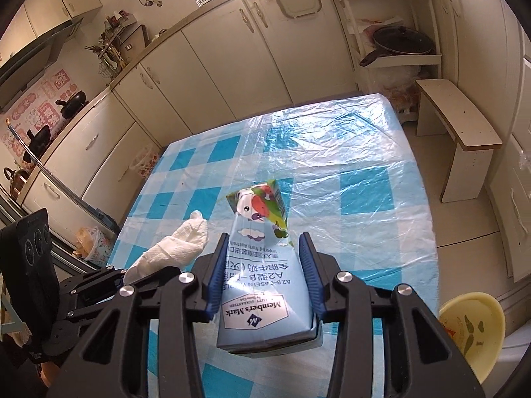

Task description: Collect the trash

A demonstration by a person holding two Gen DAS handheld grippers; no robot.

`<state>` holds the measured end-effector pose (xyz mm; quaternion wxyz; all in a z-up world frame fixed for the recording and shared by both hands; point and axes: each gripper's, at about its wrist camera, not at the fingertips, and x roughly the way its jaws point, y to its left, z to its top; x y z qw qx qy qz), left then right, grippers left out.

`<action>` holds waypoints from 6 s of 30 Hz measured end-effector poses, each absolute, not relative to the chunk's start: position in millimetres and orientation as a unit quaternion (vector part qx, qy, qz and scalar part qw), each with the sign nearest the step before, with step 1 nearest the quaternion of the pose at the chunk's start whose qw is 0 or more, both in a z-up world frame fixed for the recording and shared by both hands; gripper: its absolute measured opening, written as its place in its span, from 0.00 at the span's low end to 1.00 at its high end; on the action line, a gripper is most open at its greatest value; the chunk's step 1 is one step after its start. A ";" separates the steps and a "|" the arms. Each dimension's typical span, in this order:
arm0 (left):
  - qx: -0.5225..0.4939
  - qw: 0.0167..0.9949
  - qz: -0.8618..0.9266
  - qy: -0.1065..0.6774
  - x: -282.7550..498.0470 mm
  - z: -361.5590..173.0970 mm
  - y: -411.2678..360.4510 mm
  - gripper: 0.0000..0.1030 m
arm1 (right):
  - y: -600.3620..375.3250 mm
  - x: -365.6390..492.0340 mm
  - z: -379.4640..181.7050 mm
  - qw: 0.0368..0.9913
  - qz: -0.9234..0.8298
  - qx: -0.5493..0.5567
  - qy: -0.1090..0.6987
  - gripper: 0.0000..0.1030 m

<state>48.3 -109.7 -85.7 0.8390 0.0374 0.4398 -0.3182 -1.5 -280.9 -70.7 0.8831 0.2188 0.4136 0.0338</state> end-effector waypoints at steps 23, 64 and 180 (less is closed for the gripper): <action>0.044 0.777 -0.456 0.432 -41.9 -79.7 -265.8 0.13 | -425.8 -124.1 -88.9 0.861 -0.134 0.253 0.419 0.41; 0.027 0.738 -0.444 0.508 -48.6 -124.6 -336.2 0.62 | -405.6 -122.2 -242.0 0.724 -0.015 0.337 0.602 0.57; 0.085 0.866 -0.368 0.328 -297.6 99.8 -57.0 0.93 | -201.4 -413.5 74.7 0.917 -0.302 0.134 0.225 0.93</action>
